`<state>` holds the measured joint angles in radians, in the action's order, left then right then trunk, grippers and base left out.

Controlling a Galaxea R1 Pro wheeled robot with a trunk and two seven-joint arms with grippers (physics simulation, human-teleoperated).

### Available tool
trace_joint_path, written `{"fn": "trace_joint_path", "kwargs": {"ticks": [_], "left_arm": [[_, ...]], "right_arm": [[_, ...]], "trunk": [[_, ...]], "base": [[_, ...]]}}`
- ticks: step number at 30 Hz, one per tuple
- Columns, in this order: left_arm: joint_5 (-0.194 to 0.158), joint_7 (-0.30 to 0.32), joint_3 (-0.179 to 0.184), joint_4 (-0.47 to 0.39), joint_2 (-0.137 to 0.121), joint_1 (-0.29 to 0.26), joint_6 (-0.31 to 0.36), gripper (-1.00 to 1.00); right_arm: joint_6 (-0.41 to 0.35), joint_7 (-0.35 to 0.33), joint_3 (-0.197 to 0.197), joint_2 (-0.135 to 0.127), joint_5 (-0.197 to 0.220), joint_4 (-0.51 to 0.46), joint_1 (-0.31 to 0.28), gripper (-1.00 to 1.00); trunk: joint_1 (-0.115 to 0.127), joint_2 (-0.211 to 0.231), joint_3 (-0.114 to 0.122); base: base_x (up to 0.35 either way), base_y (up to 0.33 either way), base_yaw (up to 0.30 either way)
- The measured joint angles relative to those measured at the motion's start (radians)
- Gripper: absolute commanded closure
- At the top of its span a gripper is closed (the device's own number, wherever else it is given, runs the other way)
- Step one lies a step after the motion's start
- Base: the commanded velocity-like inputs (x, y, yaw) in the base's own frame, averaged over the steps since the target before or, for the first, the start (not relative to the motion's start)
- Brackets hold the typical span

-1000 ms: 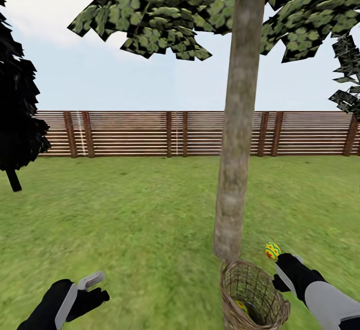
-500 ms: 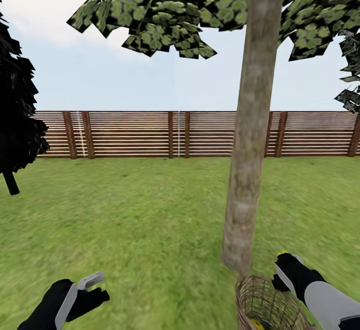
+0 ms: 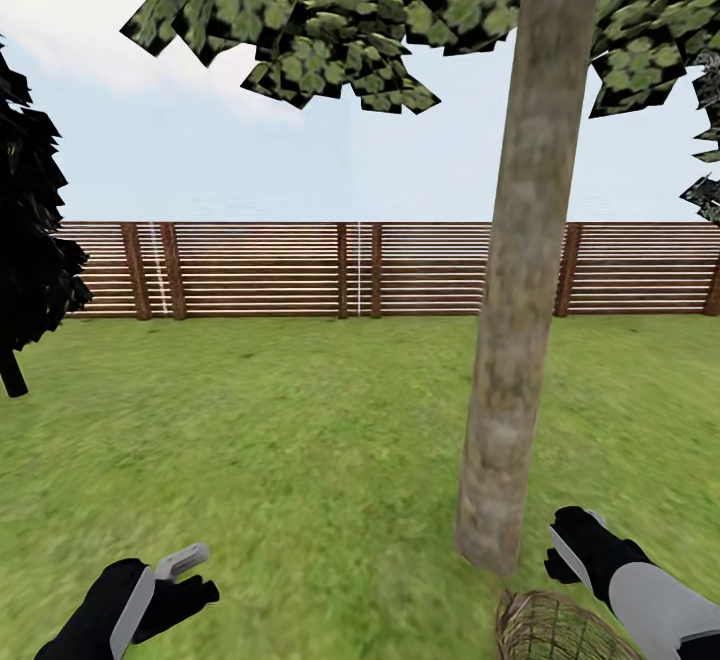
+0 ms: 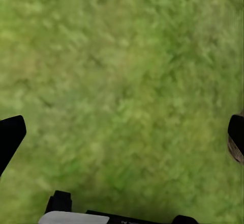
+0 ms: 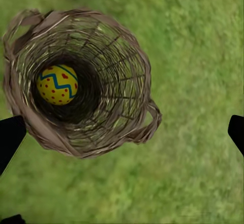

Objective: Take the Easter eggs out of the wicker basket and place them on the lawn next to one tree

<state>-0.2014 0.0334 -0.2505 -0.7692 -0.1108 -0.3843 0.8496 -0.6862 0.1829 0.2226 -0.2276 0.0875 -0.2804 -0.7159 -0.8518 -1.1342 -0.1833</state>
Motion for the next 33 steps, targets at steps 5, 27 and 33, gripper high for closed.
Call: {"fn": "trace_joint_path", "kwargs": {"ticks": [5, 27, 33], "left_arm": [[0.0, 0.0, 0.0, 0.0, 0.0, 0.0, 0.0, -1.0], [0.0, 0.0, 0.0, 0.001, 0.002, 0.0, 0.0, -1.0], [0.0, 0.0, 0.0, 0.001, 0.002, 0.0, 0.0, -1.0]], "right_arm": [[0.0, 0.0, 0.0, 0.0, 0.0, 0.0, 0.0, -1.0], [-0.001, 0.0, 0.0, -0.002, 0.001, 0.0, 0.0, -1.0], [-0.001, 0.0, 0.0, -0.002, 0.001, 0.0, 0.0, -1.0]], "trunk": [[0.0, 0.0, 0.0], [-0.001, 0.0, 0.003], [-0.001, 0.0, 0.007]], "base": [[0.343, 0.091, 0.0], [0.119, 0.037, -0.102], [0.0, 0.0, -0.288]]}}
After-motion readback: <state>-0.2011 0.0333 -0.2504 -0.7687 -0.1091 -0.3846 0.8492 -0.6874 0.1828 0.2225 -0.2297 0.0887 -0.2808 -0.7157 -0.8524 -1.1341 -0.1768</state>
